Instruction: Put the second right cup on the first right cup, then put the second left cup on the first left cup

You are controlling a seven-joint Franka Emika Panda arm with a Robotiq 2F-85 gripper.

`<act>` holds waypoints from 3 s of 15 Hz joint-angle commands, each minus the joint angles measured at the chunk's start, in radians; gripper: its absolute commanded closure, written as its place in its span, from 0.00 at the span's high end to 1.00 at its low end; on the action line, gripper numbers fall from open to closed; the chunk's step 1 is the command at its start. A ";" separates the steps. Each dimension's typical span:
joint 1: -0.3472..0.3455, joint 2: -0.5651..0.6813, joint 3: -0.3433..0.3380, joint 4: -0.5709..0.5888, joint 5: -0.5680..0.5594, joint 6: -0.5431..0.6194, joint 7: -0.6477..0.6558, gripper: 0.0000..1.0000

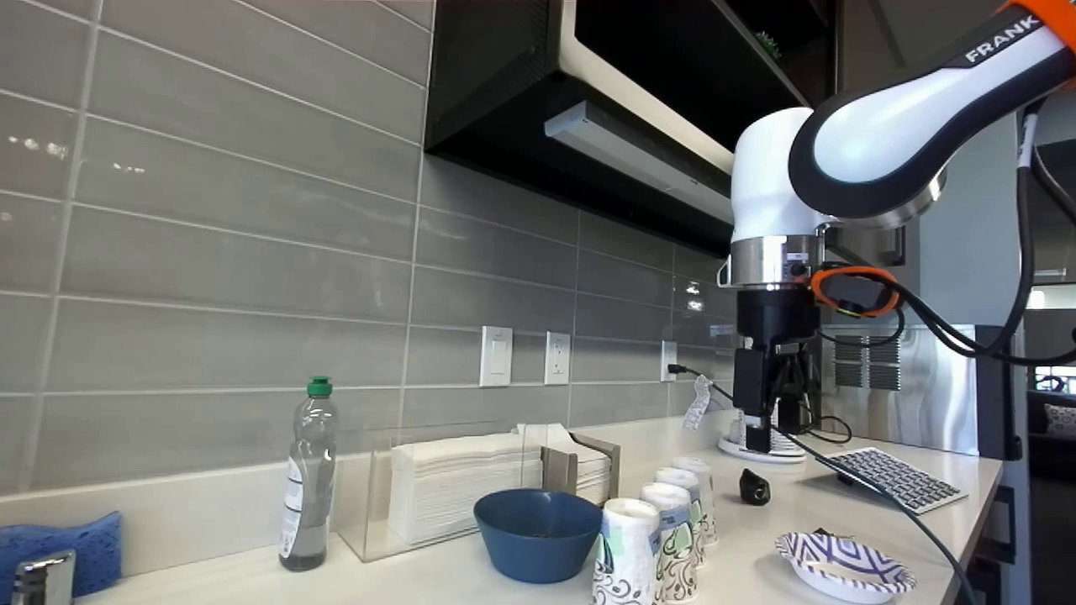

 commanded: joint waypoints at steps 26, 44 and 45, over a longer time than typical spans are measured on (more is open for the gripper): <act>-0.124 0.268 -0.069 0.042 -0.167 0.494 0.038 1.00; -0.111 0.435 -0.105 0.177 -0.022 0.472 0.317 1.00; -0.109 0.440 -0.105 0.181 -0.018 0.470 0.322 1.00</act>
